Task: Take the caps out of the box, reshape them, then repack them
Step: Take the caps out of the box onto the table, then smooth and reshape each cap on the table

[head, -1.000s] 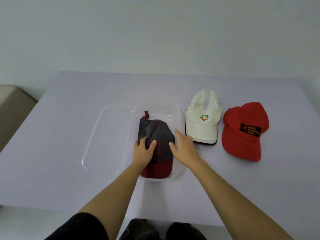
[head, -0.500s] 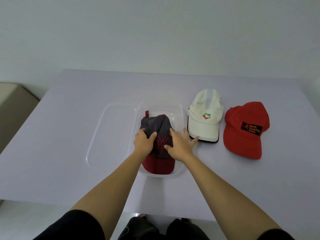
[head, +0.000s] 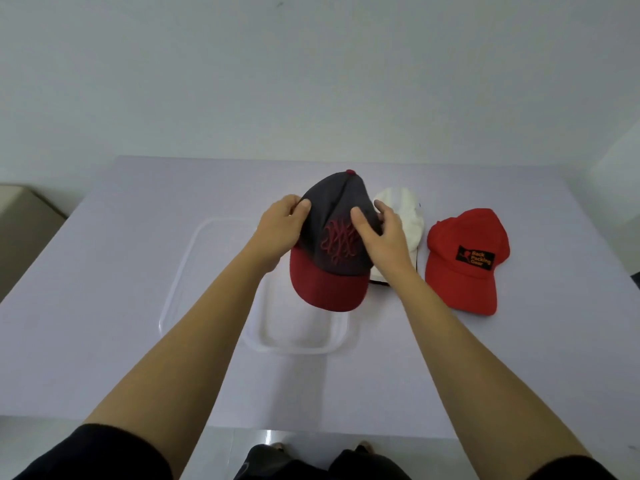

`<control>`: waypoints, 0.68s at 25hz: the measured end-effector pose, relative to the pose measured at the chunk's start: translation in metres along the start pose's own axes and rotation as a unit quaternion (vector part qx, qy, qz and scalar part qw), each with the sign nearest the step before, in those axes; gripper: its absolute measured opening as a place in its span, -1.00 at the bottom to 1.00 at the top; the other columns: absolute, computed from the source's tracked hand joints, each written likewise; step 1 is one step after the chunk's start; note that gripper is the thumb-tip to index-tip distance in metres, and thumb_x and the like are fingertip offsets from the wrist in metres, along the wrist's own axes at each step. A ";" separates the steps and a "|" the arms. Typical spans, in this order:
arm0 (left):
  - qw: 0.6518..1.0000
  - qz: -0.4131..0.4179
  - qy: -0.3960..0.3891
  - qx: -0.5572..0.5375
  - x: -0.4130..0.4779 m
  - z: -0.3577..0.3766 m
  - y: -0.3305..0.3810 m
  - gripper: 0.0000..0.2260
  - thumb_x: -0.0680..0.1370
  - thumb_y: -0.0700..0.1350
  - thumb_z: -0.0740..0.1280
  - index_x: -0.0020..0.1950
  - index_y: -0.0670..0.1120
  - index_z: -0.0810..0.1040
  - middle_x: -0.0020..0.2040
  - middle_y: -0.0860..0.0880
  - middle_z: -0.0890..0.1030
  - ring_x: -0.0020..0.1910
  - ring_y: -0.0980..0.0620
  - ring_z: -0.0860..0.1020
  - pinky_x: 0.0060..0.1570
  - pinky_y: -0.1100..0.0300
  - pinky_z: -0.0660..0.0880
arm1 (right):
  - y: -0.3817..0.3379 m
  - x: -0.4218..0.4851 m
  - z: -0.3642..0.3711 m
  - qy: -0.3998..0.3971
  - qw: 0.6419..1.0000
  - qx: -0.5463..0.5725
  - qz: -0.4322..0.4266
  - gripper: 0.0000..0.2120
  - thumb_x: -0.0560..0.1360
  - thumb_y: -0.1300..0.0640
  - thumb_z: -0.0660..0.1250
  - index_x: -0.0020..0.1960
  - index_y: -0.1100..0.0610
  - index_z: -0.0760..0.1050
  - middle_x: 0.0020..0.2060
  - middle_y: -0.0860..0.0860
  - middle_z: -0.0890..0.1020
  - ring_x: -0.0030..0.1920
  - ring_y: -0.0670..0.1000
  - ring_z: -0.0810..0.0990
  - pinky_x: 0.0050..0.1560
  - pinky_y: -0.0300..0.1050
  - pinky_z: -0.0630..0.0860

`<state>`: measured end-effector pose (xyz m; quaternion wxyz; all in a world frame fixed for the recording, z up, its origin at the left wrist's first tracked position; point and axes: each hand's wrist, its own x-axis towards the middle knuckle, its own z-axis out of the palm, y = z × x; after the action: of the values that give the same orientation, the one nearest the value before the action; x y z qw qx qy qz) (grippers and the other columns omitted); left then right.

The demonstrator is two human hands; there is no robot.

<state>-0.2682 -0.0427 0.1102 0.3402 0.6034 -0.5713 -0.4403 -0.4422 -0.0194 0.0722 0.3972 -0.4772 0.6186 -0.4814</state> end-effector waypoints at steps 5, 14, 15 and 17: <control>0.995 -0.051 -0.077 -0.040 -0.025 0.064 0.023 -0.76 0.63 0.00 0.12 0.01 -0.15 0.45 -0.12 -0.05 0.47 -0.19 0.02 0.45 -0.04 -0.05 0.57 | 0.005 -0.006 -0.085 -0.005 1.000 -0.027 0.004 -0.64 0.31 -0.25 0.43 -0.02 -0.05 0.56 -0.01 0.01 0.64 -0.02 -0.05 0.64 -0.02 -0.11 0.59; 0.965 -0.104 -0.170 0.168 -0.054 0.159 -0.052 -0.79 0.63 -0.11 0.07 -0.01 -0.21 0.42 -0.11 -0.10 0.49 -0.16 -0.02 0.43 -0.17 0.14 0.38 | 0.116 -0.051 -0.135 -0.083 0.973 -0.134 0.171 -0.51 0.36 -0.10 0.47 0.17 0.11 0.45 0.05 -0.01 0.60 0.01 -0.05 0.59 0.06 -0.07 0.56; 0.962 -0.107 -0.165 0.191 -0.054 0.164 -0.059 -0.80 0.63 -0.13 0.08 -0.01 -0.21 0.42 -0.08 -0.13 0.50 -0.15 -0.04 0.44 -0.17 0.13 0.37 | 0.122 -0.052 -0.134 -0.092 0.971 -0.151 0.159 -0.47 0.36 -0.10 0.47 0.21 0.12 0.44 0.07 0.00 0.59 0.04 -0.04 0.58 0.07 -0.07 0.55; 0.956 -0.123 -0.148 0.220 -0.053 0.175 -0.064 -0.83 0.62 -0.16 0.09 0.02 -0.21 0.42 -0.02 -0.18 0.52 -0.12 -0.07 0.46 -0.14 0.09 0.41 | 0.136 -0.049 -0.136 -0.120 0.967 -0.167 0.150 -0.37 0.34 -0.15 0.45 0.30 0.12 0.40 0.17 0.03 0.54 0.13 0.01 0.55 0.17 -0.01 0.52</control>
<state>-0.4017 0.0332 -0.0078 0.0542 0.6569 -0.6193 -0.4266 -0.5888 0.0687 -0.0286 0.4505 -0.4928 0.7026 -0.2459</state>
